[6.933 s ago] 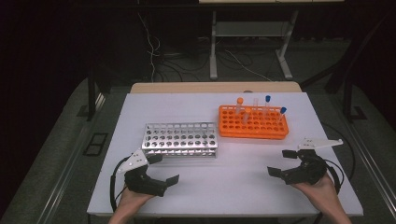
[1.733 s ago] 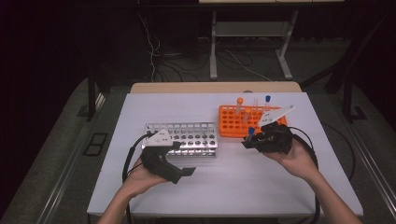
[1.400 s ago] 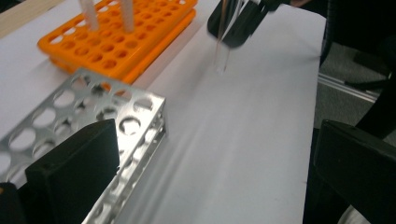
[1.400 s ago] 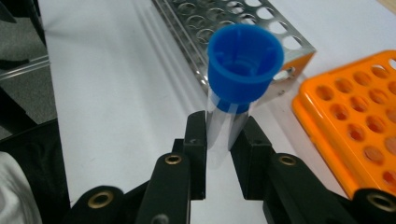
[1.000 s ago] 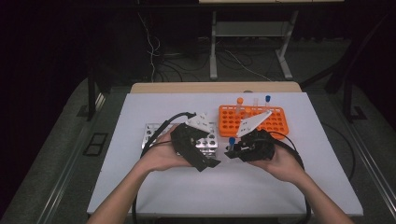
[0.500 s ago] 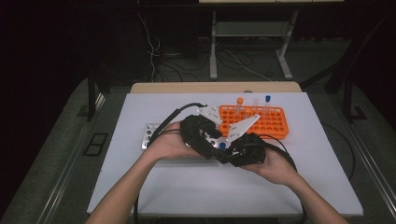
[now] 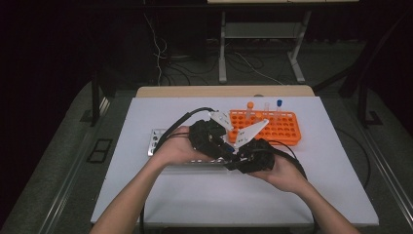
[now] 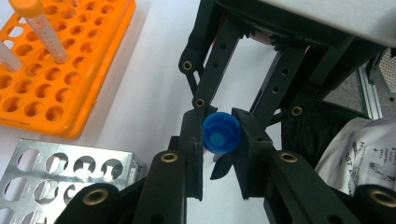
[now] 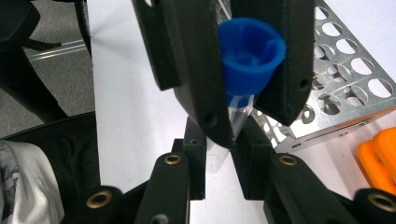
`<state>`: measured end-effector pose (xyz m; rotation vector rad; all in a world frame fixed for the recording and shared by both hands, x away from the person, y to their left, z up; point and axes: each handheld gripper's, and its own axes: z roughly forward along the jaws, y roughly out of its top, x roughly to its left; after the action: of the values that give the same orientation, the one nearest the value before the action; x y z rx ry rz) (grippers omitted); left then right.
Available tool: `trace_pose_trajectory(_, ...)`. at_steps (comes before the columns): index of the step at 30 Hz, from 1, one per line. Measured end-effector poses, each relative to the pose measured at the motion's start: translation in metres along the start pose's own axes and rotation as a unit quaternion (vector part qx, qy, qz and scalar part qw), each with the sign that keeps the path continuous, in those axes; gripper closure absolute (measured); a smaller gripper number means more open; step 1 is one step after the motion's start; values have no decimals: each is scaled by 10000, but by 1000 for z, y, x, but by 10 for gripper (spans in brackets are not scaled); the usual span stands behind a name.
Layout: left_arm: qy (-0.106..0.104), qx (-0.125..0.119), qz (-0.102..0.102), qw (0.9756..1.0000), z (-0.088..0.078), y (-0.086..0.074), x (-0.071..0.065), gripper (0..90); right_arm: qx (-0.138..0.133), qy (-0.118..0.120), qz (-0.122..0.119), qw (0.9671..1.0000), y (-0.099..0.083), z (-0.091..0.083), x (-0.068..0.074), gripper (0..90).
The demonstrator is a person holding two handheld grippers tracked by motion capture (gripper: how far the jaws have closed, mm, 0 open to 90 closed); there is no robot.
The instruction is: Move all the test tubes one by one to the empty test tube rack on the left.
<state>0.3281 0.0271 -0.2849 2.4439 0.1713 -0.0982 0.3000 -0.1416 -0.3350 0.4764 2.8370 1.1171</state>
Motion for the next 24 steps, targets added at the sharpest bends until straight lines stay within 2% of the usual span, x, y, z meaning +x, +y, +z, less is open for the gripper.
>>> trace_pose_trajectory(3,29,-9,9,10000,-3,1,3,741,-26,-85,1,10000,-1,-1,1,647)
trace_pose_trajectory(10,162,-86,-87,9998,-15,6,12,740,-204,-200,256,9993,-10,-9,-5,543)
trace_pose_trajectory(15,282,-165,-186,9993,-22,7,21,740,-392,-362,632,9966,-19,-17,-11,314)
trace_pose_trajectory(16,282,-165,-186,9993,-22,7,21,741,-392,-362,632,9966,-19,-17,-11,314)
trace_pose_trajectory(17,306,-178,-207,9992,-23,8,23,740,-430,-401,703,9958,-23,-20,-13,161)
trace_pose_trajectory(18,338,-176,-213,9990,-24,8,25,740,-430,-401,703,9958,-23,-20,-13,161)
trace_pose_trajectory(19,355,-198,-257,9988,-24,8,26,740,-467,-353,804,9950,-27,-22,-14,106)
trace_pose_trajectory(21,397,-198,-258,9987,-25,9,31,740,-518,-348,824,9946,-30,-24,-15,102)
trace_pose_trajectory(22,418,-212,-274,9985,-26,9,33,740,-599,-427,903,9932,-34,-26,-16,0)
trace_pose_trajectory(24,465,-221,-308,9982,-28,10,39,741,-636,-407,924,9929,-37,-27,-16,2)
